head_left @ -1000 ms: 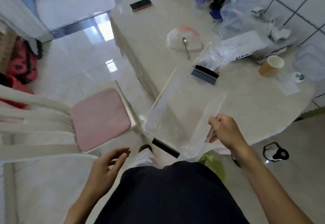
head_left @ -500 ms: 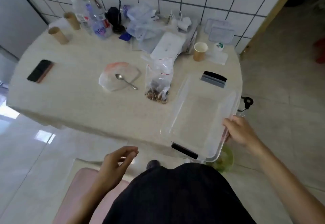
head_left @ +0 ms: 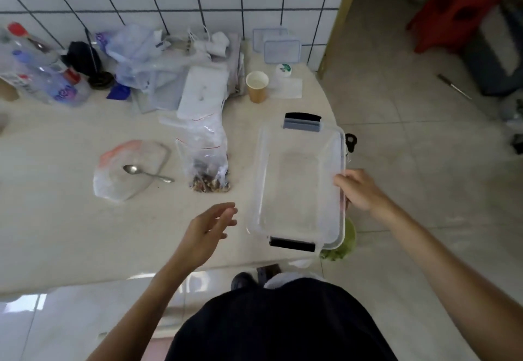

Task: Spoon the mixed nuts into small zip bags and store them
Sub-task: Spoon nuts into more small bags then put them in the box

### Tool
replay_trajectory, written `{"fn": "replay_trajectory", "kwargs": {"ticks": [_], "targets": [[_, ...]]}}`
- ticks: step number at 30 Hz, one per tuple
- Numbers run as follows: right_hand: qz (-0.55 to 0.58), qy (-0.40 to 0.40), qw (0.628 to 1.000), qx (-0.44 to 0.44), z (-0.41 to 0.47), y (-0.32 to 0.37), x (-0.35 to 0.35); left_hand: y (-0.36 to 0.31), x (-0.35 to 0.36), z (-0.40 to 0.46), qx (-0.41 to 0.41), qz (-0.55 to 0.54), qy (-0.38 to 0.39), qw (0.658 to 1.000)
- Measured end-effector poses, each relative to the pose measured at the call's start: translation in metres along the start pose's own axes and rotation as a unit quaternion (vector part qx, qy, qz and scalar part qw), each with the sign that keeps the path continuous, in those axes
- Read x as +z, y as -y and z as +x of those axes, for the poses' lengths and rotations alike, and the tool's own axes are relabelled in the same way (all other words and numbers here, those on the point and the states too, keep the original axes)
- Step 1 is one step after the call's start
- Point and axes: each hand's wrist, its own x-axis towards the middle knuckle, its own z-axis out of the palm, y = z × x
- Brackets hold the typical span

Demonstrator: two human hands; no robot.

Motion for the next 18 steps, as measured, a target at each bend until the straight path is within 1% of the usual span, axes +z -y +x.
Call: {"fn": "replay_trajectory", "kwargs": {"ticks": [3,6,13,16,18], "targets": [[-0.022,0.024,0.999,-0.016,0.024,0.014,0.000,-0.027,0.010,0.033,-0.017,-0.050,0.013,0.999],[-0.046,0.046,0.998,-0.022,0.051,0.025,0.004,-0.039,0.022,0.059,-0.013,-0.045,-0.003,0.999],[-0.062,0.034,0.997,-0.031,0.105,0.035,0.013,-0.032,0.041,0.102,-0.052,-0.082,-0.065,0.993],[-0.091,0.013,0.995,-0.024,0.116,0.029,0.017,-0.031,0.048,0.115,-0.041,-0.061,-0.077,0.994],[-0.090,0.015,0.996,-0.017,0.119,0.025,0.018,-0.031,0.051,0.120,-0.042,-0.045,-0.083,0.995]]}}
